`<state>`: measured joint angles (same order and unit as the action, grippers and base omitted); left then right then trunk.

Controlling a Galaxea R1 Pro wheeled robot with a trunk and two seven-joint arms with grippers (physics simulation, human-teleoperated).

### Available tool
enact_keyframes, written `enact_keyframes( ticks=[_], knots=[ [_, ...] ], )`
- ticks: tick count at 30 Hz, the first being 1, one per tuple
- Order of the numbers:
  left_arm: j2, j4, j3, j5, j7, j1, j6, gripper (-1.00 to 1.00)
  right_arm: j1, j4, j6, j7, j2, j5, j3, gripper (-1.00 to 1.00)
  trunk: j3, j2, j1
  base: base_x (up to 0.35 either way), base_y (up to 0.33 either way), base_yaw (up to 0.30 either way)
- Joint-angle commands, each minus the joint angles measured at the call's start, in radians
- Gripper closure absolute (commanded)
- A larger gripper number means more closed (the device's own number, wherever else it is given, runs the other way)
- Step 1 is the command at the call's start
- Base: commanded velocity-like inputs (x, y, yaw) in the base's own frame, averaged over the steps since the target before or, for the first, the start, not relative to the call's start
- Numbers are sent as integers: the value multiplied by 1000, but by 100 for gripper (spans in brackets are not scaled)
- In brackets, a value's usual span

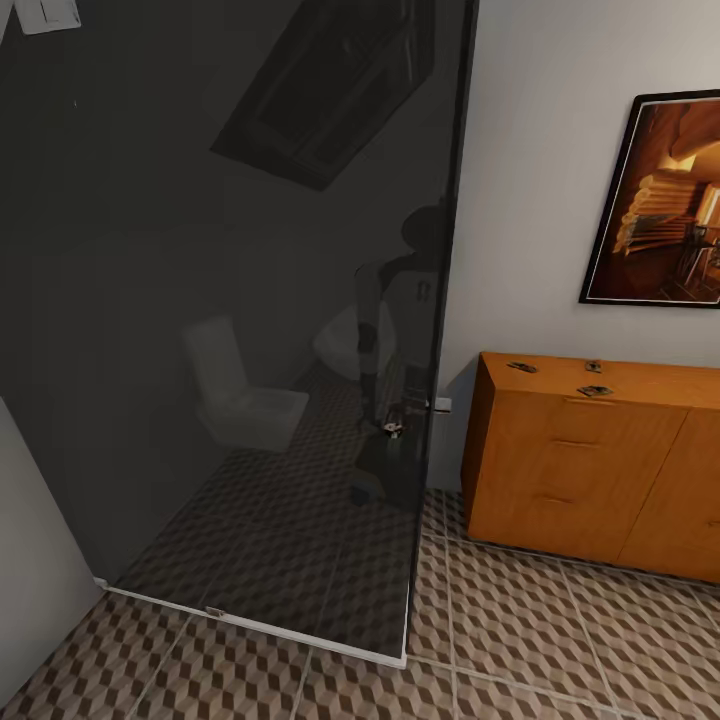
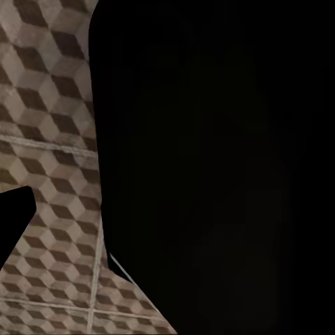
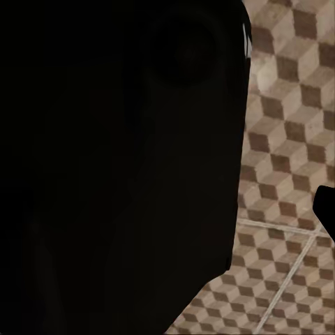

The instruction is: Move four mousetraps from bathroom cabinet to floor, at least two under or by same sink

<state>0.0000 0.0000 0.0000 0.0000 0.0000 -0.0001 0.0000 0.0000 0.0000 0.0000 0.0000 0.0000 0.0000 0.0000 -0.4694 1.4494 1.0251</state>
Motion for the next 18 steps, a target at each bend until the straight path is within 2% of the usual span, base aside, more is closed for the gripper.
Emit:
enact_keyframes(
  ticks=[1, 4, 10, 18],
  knots=[
    [-5, -6, 6, 6, -3, -1, -6, -100, -2, 1, -1, -4, -1, 3, 3, -100, -1, 1, 0, 0, 0, 0],
    [-4, -23, 14, 19, -2, -1, -21, -100, -2, 1, -2, -3, 0, 5, 5, -100, -1, 1, 0, 0, 0, 0],
    [-3, -24, 14, 16, -2, -1, -22, -100, -2, 0, -2, -2, 0, 7, 8, -100, -1, 1, 0, 0, 0, 0],
    [-2, -28, 14, 30, -2, -1, -31, -100, -2, 0, -3, -2, 0, 7, 9, -100, -1, 1, 0, 0, 0, 0]
  ],
)
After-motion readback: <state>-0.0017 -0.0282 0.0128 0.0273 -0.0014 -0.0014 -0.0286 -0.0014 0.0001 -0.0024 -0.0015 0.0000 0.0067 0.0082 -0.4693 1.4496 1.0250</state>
